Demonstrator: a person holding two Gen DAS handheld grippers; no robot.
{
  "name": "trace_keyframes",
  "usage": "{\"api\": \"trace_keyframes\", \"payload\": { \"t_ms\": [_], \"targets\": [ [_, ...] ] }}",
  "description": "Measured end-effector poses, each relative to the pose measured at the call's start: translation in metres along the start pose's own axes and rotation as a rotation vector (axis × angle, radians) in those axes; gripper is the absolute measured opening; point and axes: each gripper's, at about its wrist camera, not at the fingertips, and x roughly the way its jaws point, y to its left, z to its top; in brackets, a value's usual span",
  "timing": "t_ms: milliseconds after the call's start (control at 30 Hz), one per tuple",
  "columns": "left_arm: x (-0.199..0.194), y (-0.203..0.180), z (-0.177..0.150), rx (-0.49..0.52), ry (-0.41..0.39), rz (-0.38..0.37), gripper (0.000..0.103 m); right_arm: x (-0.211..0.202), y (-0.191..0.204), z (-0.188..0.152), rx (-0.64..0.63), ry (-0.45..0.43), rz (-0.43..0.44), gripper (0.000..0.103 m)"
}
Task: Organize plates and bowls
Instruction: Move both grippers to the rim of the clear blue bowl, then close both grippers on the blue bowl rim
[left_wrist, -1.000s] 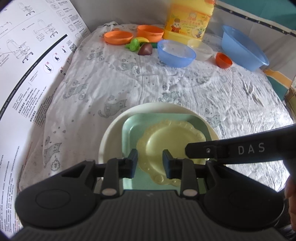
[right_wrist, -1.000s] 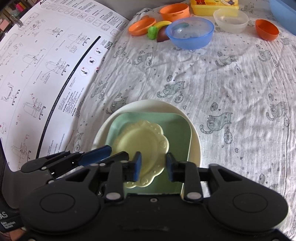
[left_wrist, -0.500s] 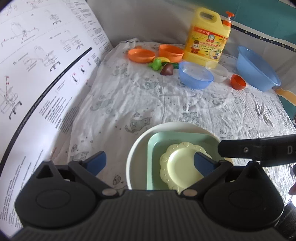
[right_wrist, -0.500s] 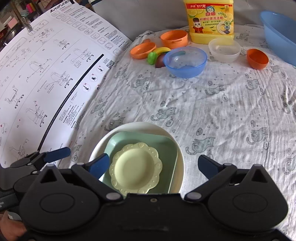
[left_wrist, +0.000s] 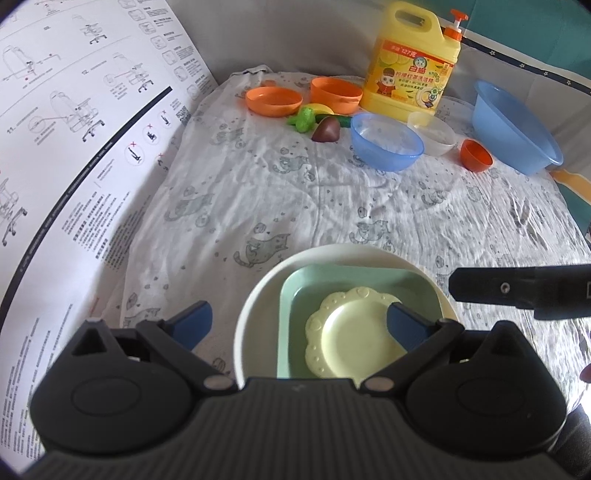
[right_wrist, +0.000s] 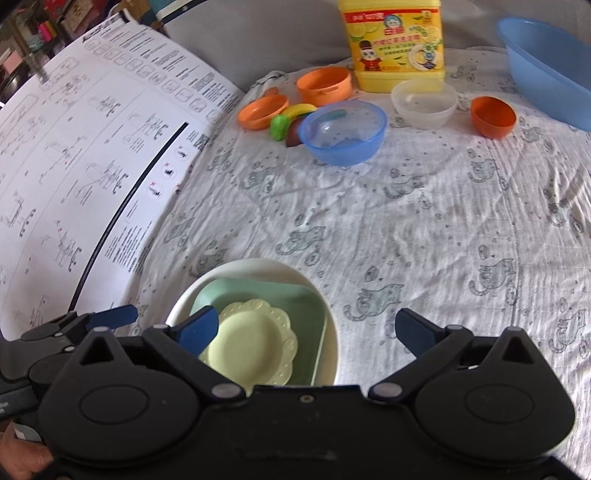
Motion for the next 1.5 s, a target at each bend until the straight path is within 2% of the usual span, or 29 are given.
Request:
{"api": "trace_keyframes", "payload": {
  "t_ms": [233,467,800,933,1000,1233,1367,1500],
  "targets": [
    [0.014,-0.007,0.024,0.005,0.005,0.0,0.103,0.006,-0.026,0.017,0.05,-0.01,-0.019,0.103],
    [0.034,-0.028,0.065,0.057,-0.009,-0.01,0.103,0.01,-0.057,0.045,0.114,-0.043,-0.053,0.103],
    [0.079,-0.057,0.136,0.083,-0.047,0.025,0.103,0.034,-0.091,0.116,0.188,-0.1,-0.044,0.101],
    [0.105,-0.062,0.154,0.086,-0.048,0.07,0.102,0.052,-0.097,0.141,0.205,-0.096,-0.039,0.081],
    [0.117,-0.06,0.161,0.069,-0.039,0.065,0.093,0.065,-0.099,0.15,0.214,-0.076,-0.036,0.071],
    [0.146,-0.064,0.172,0.044,-0.007,0.016,0.076,0.103,-0.094,0.167,0.209,-0.035,-0.013,0.038],
    [0.159,-0.069,0.175,0.049,0.014,-0.019,0.05,0.118,-0.094,0.17,0.215,-0.024,-0.006,0.018],
    [0.166,-0.073,0.174,0.052,0.025,-0.036,0.032,0.123,-0.093,0.168,0.216,-0.028,0.014,0.01]
  ]
}}
